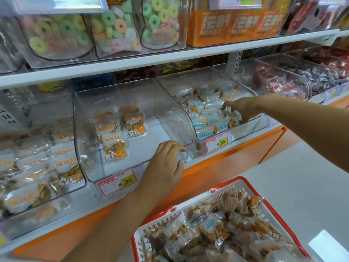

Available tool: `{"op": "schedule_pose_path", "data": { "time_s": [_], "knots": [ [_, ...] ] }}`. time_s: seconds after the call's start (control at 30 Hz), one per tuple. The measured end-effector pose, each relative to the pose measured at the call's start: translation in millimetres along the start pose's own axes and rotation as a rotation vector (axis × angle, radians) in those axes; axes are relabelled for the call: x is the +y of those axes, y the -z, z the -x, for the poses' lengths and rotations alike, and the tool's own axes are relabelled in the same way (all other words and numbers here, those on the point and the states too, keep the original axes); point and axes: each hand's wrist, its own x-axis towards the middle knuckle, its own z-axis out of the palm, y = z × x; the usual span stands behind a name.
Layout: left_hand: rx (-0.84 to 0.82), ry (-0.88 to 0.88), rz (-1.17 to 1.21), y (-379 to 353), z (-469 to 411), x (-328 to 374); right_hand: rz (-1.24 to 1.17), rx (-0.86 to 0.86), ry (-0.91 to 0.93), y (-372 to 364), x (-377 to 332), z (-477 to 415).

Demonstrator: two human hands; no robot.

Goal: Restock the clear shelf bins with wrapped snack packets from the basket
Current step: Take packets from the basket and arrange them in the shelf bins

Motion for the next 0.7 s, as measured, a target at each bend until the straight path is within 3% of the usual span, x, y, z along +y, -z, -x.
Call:
{"op": "schedule_pose_path", "data": {
  "time_s": [0.27,0.4,0.47,0.6,0.63,0.7],
  "knots": [
    [-0.034,0.028,0.017,9.2,3.7,4.9,0.166,0.149,-0.069,-7.0,-18.5,14.8],
    [0.016,0.023,0.052,18.1,16.2,15.1,0.074,0.134,-0.161,1.8,-38.0,36.9],
    [0.012,0.003,0.066,18.2,26.9,17.3,-0.044,0.228,-0.207,1.2,-47.7,53.8],
    [-0.218,0.053,-0.004,7.6,57.3,14.0,-0.328,0.692,-0.207,-33.0,-79.8,101.8],
    [-0.32,0.079,-0.064,3.6,67.3,11.6,-0.4,0.734,-0.166,-48.6,-93.3,114.4],
    [-0.55,0.131,-0.18,-4.9,88.4,5.5,-0.461,0.614,-0.054,-86.5,-121.1,133.9]
  ]
}}
